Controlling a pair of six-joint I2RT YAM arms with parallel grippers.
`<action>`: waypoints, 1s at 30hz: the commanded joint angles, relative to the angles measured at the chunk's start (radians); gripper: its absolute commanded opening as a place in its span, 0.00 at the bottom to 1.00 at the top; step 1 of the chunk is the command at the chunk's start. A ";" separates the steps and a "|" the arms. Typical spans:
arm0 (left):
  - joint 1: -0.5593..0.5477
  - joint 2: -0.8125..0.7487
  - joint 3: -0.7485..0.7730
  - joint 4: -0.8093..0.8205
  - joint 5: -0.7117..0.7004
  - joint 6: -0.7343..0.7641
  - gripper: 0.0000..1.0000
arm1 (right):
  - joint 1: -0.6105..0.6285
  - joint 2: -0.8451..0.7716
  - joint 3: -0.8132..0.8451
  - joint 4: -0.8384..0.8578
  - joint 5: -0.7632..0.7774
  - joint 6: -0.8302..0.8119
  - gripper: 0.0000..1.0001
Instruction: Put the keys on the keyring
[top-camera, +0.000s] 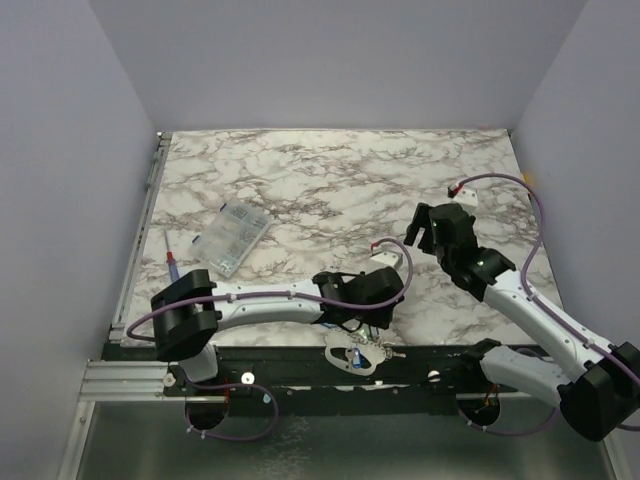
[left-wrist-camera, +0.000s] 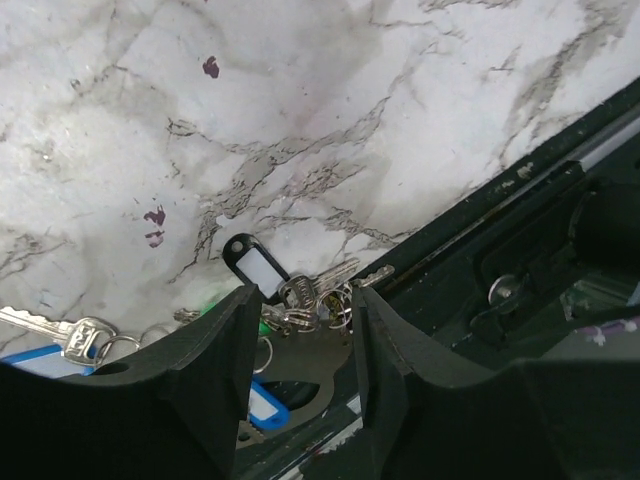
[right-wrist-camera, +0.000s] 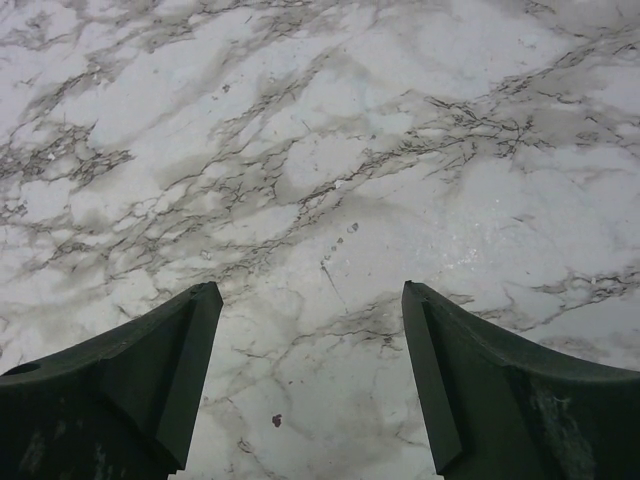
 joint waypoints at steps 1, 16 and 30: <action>-0.025 0.110 0.075 -0.132 -0.030 -0.147 0.48 | -0.012 -0.042 -0.018 0.000 -0.010 -0.028 0.83; -0.094 0.353 0.328 -0.415 -0.148 -0.218 0.44 | -0.015 -0.132 -0.071 0.056 -0.101 -0.064 0.83; -0.119 0.378 0.354 -0.498 -0.185 -0.270 0.35 | -0.016 -0.166 -0.093 0.085 -0.142 -0.066 0.83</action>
